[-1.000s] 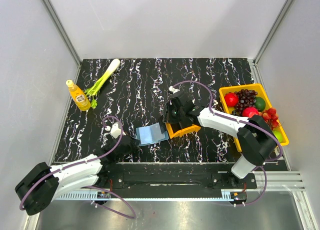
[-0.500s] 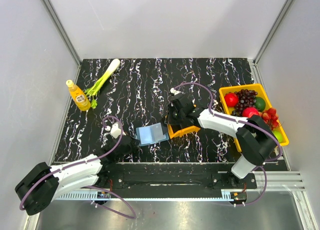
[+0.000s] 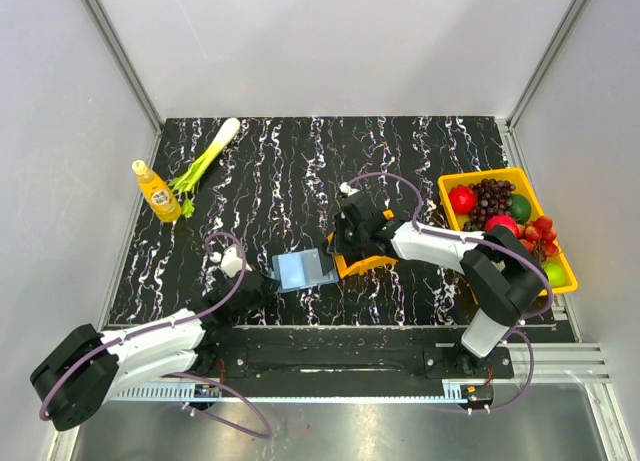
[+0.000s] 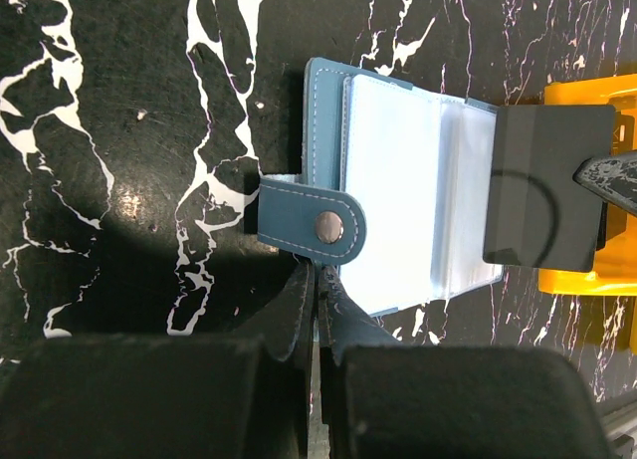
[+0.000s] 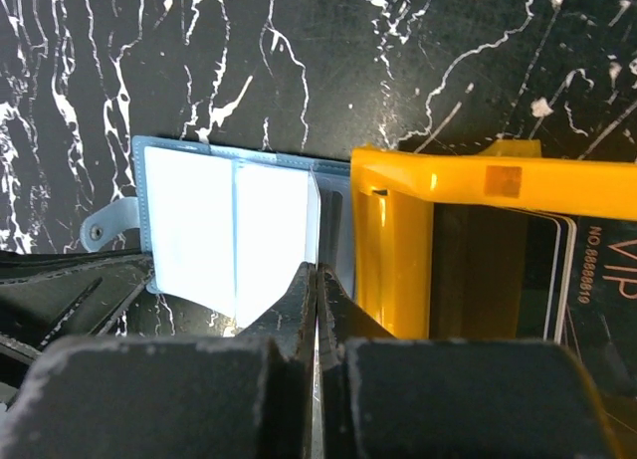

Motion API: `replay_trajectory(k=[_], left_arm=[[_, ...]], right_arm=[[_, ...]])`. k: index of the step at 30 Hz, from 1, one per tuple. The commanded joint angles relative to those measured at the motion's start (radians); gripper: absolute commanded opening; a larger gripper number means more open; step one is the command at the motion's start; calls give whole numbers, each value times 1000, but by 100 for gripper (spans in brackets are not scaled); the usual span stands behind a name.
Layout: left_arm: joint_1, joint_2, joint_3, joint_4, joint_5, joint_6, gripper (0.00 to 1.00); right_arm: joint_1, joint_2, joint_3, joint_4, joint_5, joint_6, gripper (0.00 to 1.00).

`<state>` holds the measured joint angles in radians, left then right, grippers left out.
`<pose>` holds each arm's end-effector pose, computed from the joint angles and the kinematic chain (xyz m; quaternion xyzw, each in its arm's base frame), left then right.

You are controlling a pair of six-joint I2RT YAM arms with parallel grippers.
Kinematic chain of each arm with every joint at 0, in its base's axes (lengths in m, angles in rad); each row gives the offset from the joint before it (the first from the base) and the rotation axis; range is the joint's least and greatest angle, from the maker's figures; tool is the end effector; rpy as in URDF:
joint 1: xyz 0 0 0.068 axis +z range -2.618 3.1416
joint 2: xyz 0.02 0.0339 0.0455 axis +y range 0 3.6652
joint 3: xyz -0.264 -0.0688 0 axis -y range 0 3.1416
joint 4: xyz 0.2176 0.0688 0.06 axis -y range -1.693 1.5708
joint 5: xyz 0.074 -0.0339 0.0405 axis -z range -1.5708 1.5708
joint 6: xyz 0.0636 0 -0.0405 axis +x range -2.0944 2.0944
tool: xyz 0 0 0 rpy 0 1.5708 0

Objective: Put the credit cards into the card holder
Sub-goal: Insert the credit card into the card holder.

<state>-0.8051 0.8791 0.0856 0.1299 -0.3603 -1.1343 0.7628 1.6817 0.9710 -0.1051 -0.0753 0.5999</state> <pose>0.1216 -0.0942 0.1216 -0.2224 0.8595 -0.2645 0.3766 0.2479 0.2435 0.1793 -0.0894 0.9247 0.2592 0.2641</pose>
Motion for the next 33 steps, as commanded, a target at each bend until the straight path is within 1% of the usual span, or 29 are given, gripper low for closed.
replay_trajectory(k=[1,9,10,15,23,27,29,33], left_arm=[[0,20,26,31,-9,7,0],[0,24,28,34,-8,7,0],[0,24,25,36,-9,7,0],[0,23,28,33,-9,8,0],[0,18,25,24,-16,4,0],[0,23,29,11,-17,-2,0],[0,24,31,8,-17,-2,0],[0,21,31,10,-17,1,0]], right_arm=[[-5,22,-9,68,-37,18,0],[-2,61,-6,96,-96,52,0],[-3,62,-6,132,-101,54,0],[-2,72,5,134,-101,54,0],[-3,6,11,172,-153,77,0],[-2,22,3,192,-178,96,0],[-3,19,-26,247,-195,124,0],[-2,65,-21,265,-221,147,0]])
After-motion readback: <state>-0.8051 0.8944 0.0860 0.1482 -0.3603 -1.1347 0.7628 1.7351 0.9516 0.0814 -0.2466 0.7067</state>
